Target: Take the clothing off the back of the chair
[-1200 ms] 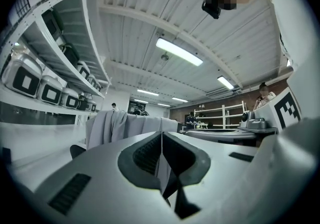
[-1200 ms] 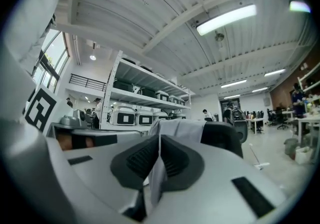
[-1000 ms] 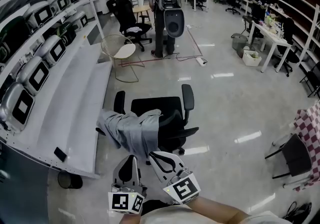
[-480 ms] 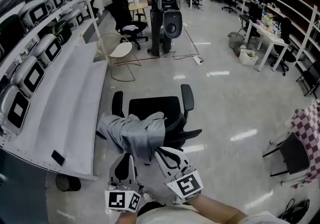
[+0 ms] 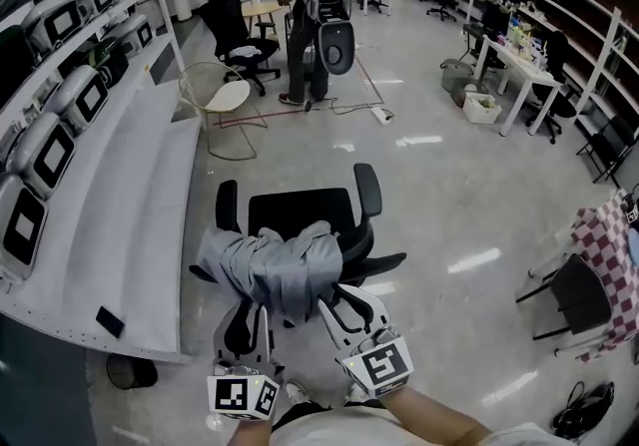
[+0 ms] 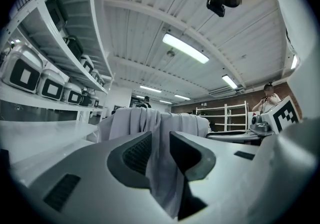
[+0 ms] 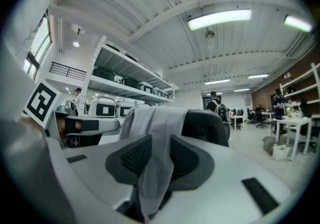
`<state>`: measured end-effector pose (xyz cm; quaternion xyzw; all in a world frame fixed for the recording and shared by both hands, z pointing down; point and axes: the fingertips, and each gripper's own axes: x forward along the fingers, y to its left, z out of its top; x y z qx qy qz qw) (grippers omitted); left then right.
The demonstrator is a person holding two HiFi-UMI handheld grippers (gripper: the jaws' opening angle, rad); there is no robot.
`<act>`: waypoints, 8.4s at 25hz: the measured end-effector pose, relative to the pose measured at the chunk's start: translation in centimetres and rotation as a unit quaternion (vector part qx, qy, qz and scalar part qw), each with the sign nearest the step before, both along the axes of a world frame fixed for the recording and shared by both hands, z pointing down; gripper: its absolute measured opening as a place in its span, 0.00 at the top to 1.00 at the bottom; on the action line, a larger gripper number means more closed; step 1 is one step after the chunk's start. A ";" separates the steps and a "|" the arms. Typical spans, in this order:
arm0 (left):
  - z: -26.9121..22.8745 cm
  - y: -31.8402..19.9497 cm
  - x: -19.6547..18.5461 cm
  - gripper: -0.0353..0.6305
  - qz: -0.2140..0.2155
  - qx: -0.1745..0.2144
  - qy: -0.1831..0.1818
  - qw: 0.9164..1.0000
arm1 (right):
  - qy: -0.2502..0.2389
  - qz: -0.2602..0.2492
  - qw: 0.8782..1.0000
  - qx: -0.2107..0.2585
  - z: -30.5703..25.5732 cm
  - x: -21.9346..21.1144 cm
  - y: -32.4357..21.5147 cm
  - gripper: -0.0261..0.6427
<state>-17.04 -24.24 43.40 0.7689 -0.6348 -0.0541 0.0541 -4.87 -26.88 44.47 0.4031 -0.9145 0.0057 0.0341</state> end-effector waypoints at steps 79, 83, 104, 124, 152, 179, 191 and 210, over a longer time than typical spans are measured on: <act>-1.1 -4.3 -0.1 0.86 0.099 0.008 0.011 0.995 | 0.004 -0.034 0.999 -0.003 -1.1 -3.6 -1.1 0.89; -1.4 -4.1 -0.2 0.90 0.100 0.012 0.009 0.995 | 0.001 -0.032 0.999 0.005 -1.5 -3.6 -1.0 0.91; -1.7 -1.6 1.6 0.91 0.109 0.019 0.011 0.994 | -0.012 -0.059 0.998 0.026 -2.5 -3.6 1.3 0.91; -1.6 2.5 4.8 0.91 0.062 0.015 0.004 0.998 | -0.051 -0.144 0.988 0.032 -3.3 -2.0 5.4 0.92; -0.9 5.4 9.1 0.91 0.045 0.002 0.006 0.999 | -0.069 -0.209 0.974 0.047 -3.1 0.6 8.1 0.92; -4.5 16.4 5.7 0.91 0.153 0.076 0.079 0.982 | -0.052 -0.119 0.989 0.072 -6.9 -3.3 20.3 0.92; -3.7 20.3 4.2 0.91 0.174 0.068 0.103 0.977 | -0.070 -0.117 0.990 0.035 -5.9 -5.3 24.1 0.92; -4.8 24.7 -0.4 0.91 0.115 0.089 0.102 0.984 | -0.061 -0.101 0.993 0.011 -6.1 -4.4 27.5 0.92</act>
